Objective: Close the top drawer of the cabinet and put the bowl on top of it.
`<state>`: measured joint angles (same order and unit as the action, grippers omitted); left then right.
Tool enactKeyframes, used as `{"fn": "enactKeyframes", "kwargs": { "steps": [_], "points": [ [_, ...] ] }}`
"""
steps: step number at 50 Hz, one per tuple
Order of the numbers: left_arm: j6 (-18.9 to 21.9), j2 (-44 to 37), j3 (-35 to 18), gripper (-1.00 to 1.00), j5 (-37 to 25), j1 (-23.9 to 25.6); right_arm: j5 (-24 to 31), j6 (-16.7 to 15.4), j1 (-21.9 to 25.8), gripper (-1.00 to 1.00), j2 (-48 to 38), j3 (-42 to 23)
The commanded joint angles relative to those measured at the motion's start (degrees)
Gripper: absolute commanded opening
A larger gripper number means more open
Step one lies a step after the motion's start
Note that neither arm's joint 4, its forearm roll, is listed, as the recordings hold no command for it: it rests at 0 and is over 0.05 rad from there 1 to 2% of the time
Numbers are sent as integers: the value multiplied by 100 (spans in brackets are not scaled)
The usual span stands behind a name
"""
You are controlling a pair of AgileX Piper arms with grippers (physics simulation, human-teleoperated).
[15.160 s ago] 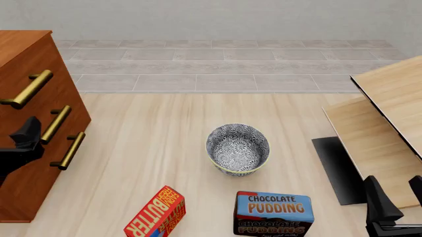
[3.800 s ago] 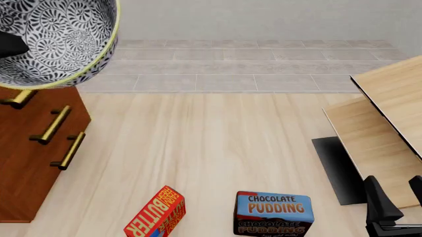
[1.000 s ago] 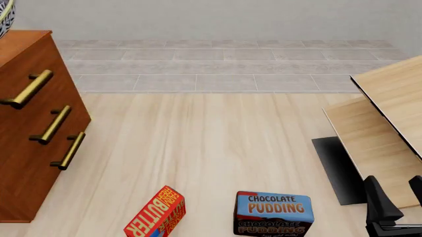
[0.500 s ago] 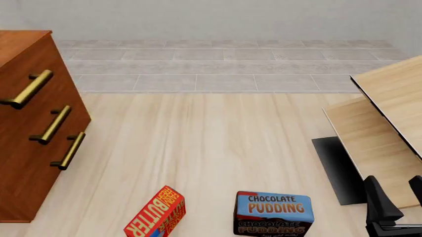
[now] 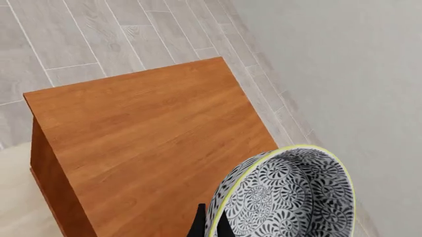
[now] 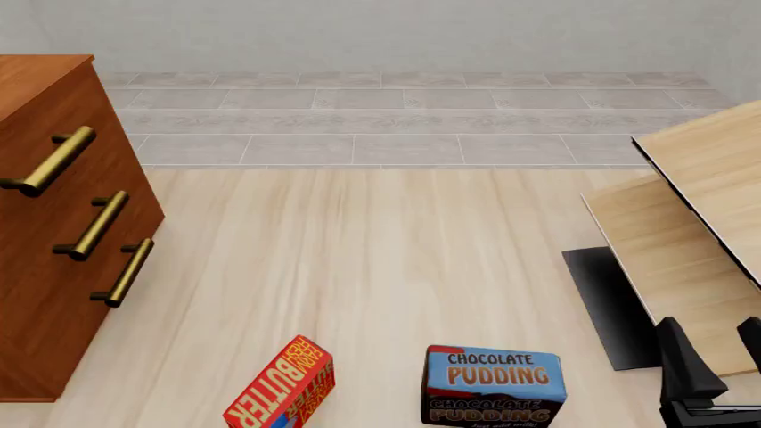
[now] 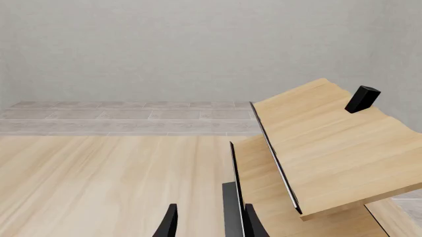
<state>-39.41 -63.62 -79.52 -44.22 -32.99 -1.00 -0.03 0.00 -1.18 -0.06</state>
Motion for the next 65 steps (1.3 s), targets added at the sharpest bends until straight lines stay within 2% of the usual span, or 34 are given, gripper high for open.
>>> {"fn": "enactKeyframes", "kwargs": {
  "steps": [1,2,6,8,9,11,13,16,18,19,25,26,28,30,32,35,36,38,39,40,42,43,44,50,51,53,54,55,56,57,59,60,61,65],
  "points": [
    [29,-281,-407,-100,-121,-179,37,2,-1,100,36,-5],
    [61,-190,38,-100,209,-221,38,2,0,100,37,-5],
    [71,-401,-441,-100,-99,-278,37,2,1,100,35,-5],
    [58,-296,115,-100,329,-316,37,2,0,100,34,-5],
    [65,-321,116,-100,356,-345,37,1,0,100,35,-5],
    [44,-491,-358,-100,40,-386,36,3,0,100,33,-5],
    [64,-422,95,-100,403,-429,37,2,0,100,35,-5],
    [78,-434,201,-100,489,-453,37,1,0,100,36,-5],
    [62,-608,-325,-100,125,-470,36,2,0,100,33,-5],
    [78,-566,-78,-100,310,-485,37,2,0,100,35,-5],
    [150,-685,-225,-100,208,-513,37,1,-1,100,35,-5],
    [172,-609,98,-100,432,-501,37,1,-1,100,34,-5],
    [172,-558,305,-100,571,-488,37,1,1,100,35,-5],
    [187,-640,14,-100,349,-477,36,1,0,100,34,-5],
    [198,-550,474,-100,695,-469,36,1,-1,100,33,-5],
    [220,-586,367,-100,591,-447,37,2,0,100,34,-5],
    [229,-673,64,-100,361,-446,36,1,0,100,32,-5],
    [231,-667,126,-100,413,-448,36,2,1,100,33,-5],
    [234,-573,522,-100,700,-433,37,1,0,100,35,-5],
    [234,-563,567,-100,732,-430,37,3,0,100,35,-5],
    [252,-586,537,-100,710,-429,37,1,0,100,35,-5],
    [259,-645,306,-100,528,-427,37,1,0,100,35,-5],
    [270,-595,564,-100,724,-419,37,2,0,100,35,-5],
    [316,-654,652,-100,840,-462,37,1,0,100,34,-5],
    [305,-709,442,-100,676,-461,36,0,1,100,33,-5],
    [322,-703,541,-100,760,-470,37,3,0,100,35,-5],
    [329,-781,243,-100,541,-482,37,2,0,100,36,-5],
    [323,-799,223,-100,550,-502,37,2,0,100,36,-5],
    [325,-743,569,-100,844,-515,37,2,-1,100,36,-5],
    [327,-745,636,-100,914,-534,37,3,0,100,34,-5],
    [324,-767,539,-100,838,-533,36,2,0,100,34,-5],
    [324,-829,240,-100,597,-535,37,1,0,100,35,-5],
    [323,-764,609,-100,898,-538,37,2,0,100,34,-5],
    [353,-763,692,-100,948,-532,37,1,-1,100,35,-5]
  ]
}}
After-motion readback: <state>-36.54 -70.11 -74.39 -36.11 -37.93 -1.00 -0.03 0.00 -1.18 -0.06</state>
